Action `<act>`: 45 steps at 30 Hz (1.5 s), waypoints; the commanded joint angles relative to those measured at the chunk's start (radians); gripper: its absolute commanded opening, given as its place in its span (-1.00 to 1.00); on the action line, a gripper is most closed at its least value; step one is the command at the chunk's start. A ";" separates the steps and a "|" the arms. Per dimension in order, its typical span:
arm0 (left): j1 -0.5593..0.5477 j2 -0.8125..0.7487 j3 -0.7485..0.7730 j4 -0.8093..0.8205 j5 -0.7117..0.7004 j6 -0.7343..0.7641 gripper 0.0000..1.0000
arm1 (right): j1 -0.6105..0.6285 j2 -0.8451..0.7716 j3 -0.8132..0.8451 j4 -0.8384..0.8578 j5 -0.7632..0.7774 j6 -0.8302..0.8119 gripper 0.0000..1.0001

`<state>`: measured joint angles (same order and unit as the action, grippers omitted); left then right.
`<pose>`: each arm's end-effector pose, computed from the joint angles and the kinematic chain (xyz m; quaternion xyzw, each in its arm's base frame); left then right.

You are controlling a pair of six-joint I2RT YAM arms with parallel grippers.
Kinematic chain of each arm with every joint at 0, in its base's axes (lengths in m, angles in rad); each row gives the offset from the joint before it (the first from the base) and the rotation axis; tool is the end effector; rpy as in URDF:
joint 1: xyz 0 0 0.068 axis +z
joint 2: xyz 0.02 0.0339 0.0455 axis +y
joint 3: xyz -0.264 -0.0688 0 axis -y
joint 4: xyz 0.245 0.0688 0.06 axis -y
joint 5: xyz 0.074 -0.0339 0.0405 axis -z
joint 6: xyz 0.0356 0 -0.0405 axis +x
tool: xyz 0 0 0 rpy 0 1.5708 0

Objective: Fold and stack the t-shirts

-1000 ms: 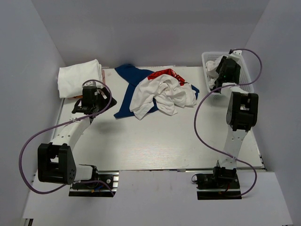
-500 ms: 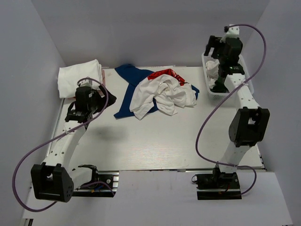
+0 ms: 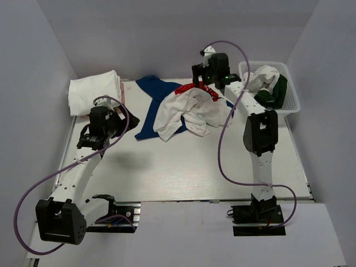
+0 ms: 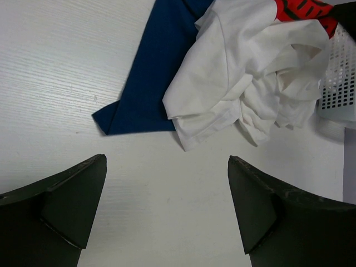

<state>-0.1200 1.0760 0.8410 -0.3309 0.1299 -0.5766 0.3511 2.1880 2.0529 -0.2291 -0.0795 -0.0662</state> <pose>0.2369 -0.0332 0.2885 -0.1675 0.8589 -0.2175 0.4323 0.4929 0.1835 0.3162 -0.1925 0.8003 0.1129 0.5565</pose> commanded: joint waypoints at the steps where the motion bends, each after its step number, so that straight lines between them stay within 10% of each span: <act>1: -0.003 -0.025 -0.022 0.010 0.039 -0.009 0.99 | 0.035 0.054 -0.014 -0.052 0.124 -0.029 0.81; 5: -0.003 -0.016 -0.043 0.022 0.062 -0.009 0.99 | 0.046 0.122 0.006 -0.062 0.124 0.011 0.81; 8: -0.003 -0.016 -0.052 0.023 0.077 -0.018 0.99 | 0.075 0.121 0.021 -0.102 0.132 0.032 0.08; 9: -0.003 -0.016 -0.063 0.013 0.077 -0.019 0.99 | 0.084 0.106 0.013 -0.104 0.139 0.039 -0.48; 12: -0.003 -0.028 -0.075 0.033 0.115 -0.019 0.99 | 0.104 -0.044 -0.096 -0.043 0.220 0.046 -1.00; 23: -0.003 -0.067 -0.086 0.046 0.139 -0.039 0.99 | 0.092 -0.508 -0.278 0.301 0.431 0.010 -1.00; 38: 0.006 0.012 0.027 0.018 0.022 -0.039 0.99 | -0.129 -0.335 0.214 0.504 0.676 -0.139 -1.00; 45: 0.006 0.070 0.038 0.041 0.002 -0.029 0.99 | -0.273 -0.303 0.121 0.468 0.670 -0.112 -1.00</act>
<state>-0.1196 1.1252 0.8463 -0.2989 0.1558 -0.6106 0.1200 1.9053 2.2147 0.1677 0.5625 -0.1909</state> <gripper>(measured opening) 0.992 0.093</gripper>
